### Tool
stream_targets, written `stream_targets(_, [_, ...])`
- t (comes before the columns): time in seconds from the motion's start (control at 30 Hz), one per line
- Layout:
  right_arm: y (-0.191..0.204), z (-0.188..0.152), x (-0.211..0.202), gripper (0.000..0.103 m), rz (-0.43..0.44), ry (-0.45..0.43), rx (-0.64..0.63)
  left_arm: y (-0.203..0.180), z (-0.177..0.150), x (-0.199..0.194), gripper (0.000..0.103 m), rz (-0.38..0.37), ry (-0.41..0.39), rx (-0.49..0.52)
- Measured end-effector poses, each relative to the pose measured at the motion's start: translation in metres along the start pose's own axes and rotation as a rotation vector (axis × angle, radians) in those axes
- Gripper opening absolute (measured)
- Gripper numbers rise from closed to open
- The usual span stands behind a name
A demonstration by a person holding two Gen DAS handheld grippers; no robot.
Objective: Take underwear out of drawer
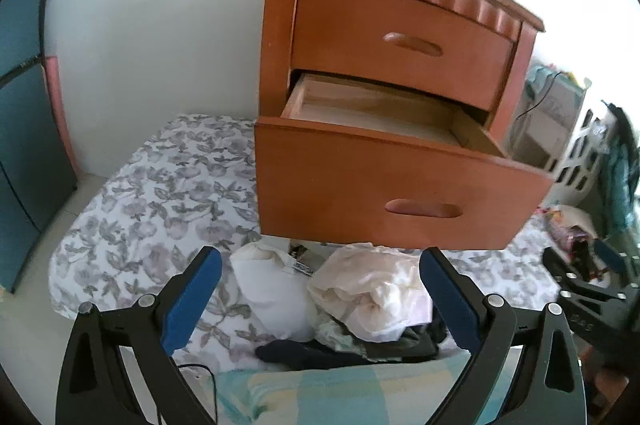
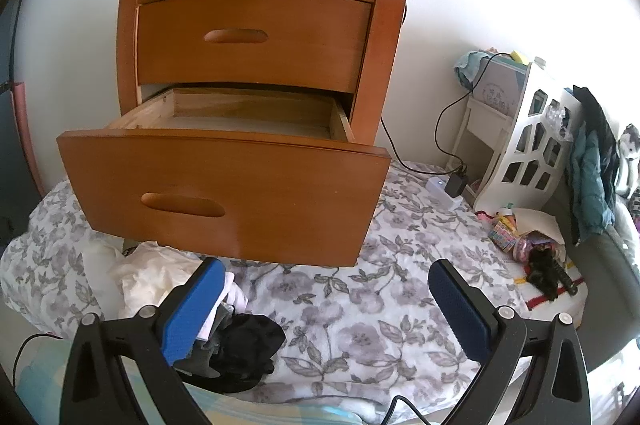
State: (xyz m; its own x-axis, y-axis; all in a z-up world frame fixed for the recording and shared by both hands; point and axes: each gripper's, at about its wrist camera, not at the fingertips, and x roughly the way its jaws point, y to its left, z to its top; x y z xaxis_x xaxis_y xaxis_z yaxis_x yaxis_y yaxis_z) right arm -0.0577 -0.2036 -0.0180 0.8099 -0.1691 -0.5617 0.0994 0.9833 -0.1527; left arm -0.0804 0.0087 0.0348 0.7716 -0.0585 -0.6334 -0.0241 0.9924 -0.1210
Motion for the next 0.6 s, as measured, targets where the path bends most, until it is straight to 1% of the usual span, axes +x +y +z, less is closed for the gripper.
stream_targets(0.23, [0.005, -0.001, 0.000, 0.103, 0.004, -0.003, -0.023, -0.017, 0.006, 0.017, 0.099, 0.186, 0.011, 0.052])
stream_targets(0.47, [0.005, -0.001, -0.001, 0.103, 0.011, 0.003, -0.019, -0.035, 0.007, 0.025, 0.099, 0.148, 0.018, 0.106])
stream_targets(0.6, [0.004, -0.001, 0.000, 0.103, 0.014, 0.002, -0.014, -0.039, -0.001, 0.030, 0.099, 0.132, 0.031, 0.099])
